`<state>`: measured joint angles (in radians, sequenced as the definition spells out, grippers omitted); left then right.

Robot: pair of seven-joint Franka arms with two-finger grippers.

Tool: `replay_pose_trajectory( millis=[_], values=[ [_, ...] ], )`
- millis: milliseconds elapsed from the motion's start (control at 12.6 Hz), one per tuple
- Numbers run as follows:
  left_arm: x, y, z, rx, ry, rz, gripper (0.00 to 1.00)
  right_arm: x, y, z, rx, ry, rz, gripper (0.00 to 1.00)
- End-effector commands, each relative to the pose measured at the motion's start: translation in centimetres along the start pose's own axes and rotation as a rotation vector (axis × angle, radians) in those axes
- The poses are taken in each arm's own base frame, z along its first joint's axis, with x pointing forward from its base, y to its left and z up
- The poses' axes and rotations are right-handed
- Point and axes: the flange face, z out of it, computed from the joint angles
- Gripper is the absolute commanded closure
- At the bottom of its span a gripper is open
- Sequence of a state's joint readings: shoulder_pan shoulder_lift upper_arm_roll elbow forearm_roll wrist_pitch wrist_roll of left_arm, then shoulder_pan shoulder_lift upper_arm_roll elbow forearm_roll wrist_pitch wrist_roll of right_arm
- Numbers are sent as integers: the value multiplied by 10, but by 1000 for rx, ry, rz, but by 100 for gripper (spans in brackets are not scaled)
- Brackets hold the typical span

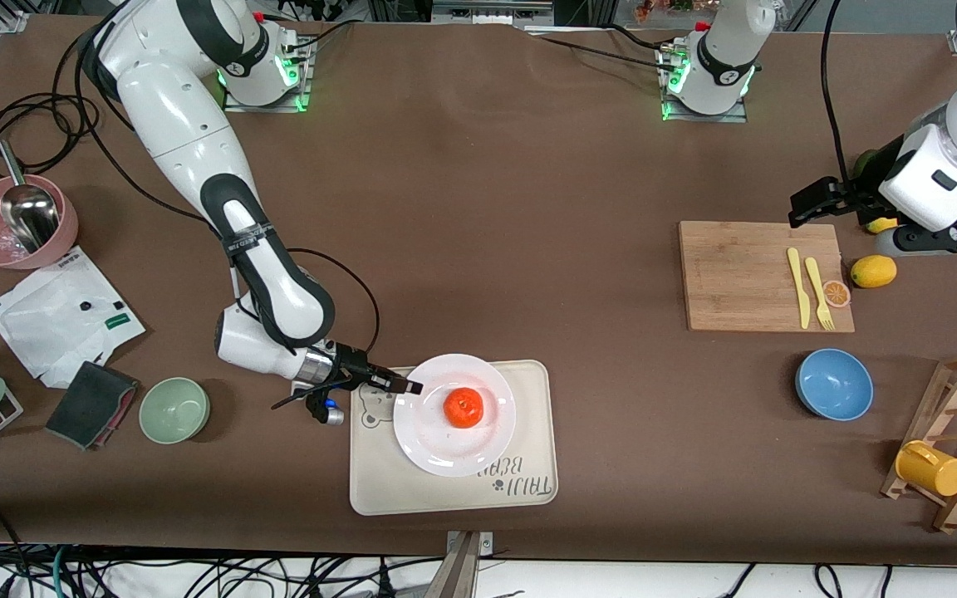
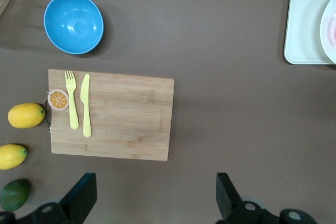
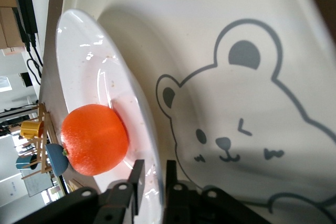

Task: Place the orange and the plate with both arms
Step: 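Open the right gripper and release the plate rim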

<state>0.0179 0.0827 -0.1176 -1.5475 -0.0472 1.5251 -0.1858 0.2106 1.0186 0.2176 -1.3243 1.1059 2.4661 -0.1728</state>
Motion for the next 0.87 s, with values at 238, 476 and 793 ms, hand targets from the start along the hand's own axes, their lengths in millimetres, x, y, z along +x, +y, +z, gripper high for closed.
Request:
replay_pose_trajectory(
  millis=[238, 476, 793],
  values=[
    [-2, 2, -1, -15, -2, -4, 0, 1, -26, -18, -72, -24, -126, 19],
    [-2, 2, -1, -15, -2, -4, 0, -3, -50, -42, -126, -35, -222, 1],
    [-1, 0, -1, -15, -2, -7, 0, -5, -85, -95, -250, -82, -384, 0]
  ],
)
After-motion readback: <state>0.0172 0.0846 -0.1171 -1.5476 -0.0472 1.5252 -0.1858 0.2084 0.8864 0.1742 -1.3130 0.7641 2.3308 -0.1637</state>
